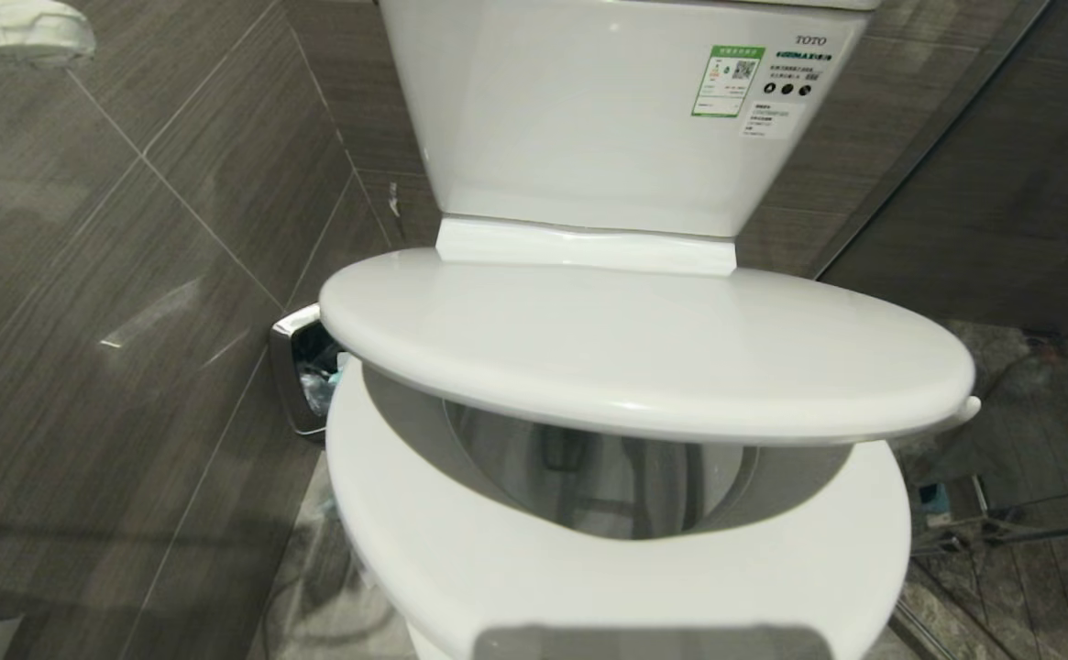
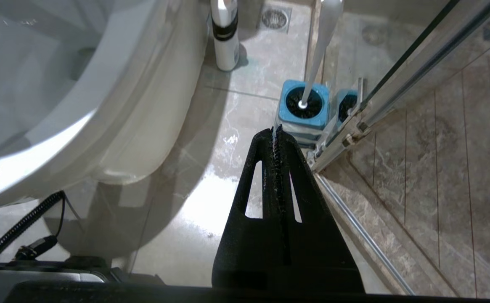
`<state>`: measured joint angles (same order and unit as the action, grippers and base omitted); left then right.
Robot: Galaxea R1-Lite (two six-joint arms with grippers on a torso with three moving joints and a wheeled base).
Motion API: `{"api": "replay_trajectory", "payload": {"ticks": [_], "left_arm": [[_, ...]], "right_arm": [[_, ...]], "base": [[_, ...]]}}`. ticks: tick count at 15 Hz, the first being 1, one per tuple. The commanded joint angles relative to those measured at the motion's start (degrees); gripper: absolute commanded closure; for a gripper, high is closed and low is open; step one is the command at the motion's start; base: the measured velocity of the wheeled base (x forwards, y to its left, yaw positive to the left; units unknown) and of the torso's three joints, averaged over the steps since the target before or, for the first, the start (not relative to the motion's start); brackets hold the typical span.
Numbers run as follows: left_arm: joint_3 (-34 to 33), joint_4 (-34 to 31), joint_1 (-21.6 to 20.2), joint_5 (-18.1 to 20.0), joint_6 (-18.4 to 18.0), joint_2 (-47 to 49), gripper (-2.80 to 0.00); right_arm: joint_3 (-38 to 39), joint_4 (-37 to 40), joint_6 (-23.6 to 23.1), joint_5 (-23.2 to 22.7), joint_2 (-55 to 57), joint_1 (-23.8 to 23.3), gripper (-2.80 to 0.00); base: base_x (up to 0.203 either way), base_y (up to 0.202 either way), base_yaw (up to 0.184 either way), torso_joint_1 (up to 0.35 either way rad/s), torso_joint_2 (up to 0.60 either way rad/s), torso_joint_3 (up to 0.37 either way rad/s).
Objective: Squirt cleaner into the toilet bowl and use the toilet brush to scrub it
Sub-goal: Close the toilet lid
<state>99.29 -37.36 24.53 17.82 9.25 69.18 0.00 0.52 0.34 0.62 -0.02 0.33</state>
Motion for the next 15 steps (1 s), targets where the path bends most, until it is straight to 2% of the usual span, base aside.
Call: {"api": "replay_trajectory", "payload": {"ticks": [1, 8, 11, 13, 15], "left_arm": [[0.12, -0.17, -0.01, 0.02, -0.02, 0.08, 0.00], [0.03, -0.54, 0.08, 0.15, 0.07, -0.15, 0.00], [-0.81, -2.03, 0.19, 0.39, 0.60, -0.43, 0.00], [-0.77, -5.71, 0.96, 0.14, -0.27, -0.45, 0.00], [-0.50, -8.88, 1.40, -0.55, -3.20, -0.45, 0.00]], "right_arm": [[0.00, 0.00, 0.01, -0.01, 0.02, 0.02, 0.00], [0.00, 0.00, 0.01, -0.01, 0.02, 0.02, 0.00], [0.00, 0.00, 0.01, -0.01, 0.02, 0.02, 0.00], [0.00, 0.00, 0.01, -0.01, 0.02, 0.02, 0.00], [0.00, 0.00, 0.01, -0.01, 0.02, 0.02, 0.00]], "base": [[0.000, 0.000, 0.000, 0.002, 0.00, 0.211], [0.000, 0.000, 0.000, 0.001, 0.00, 0.201], [0.000, 0.000, 0.000, 0.004, 0.01, 0.087], [0.000, 0.000, 0.000, -0.001, 0.00, 0.013], [0.000, 0.000, 0.000, 0.000, 0.00, 0.000]]}}
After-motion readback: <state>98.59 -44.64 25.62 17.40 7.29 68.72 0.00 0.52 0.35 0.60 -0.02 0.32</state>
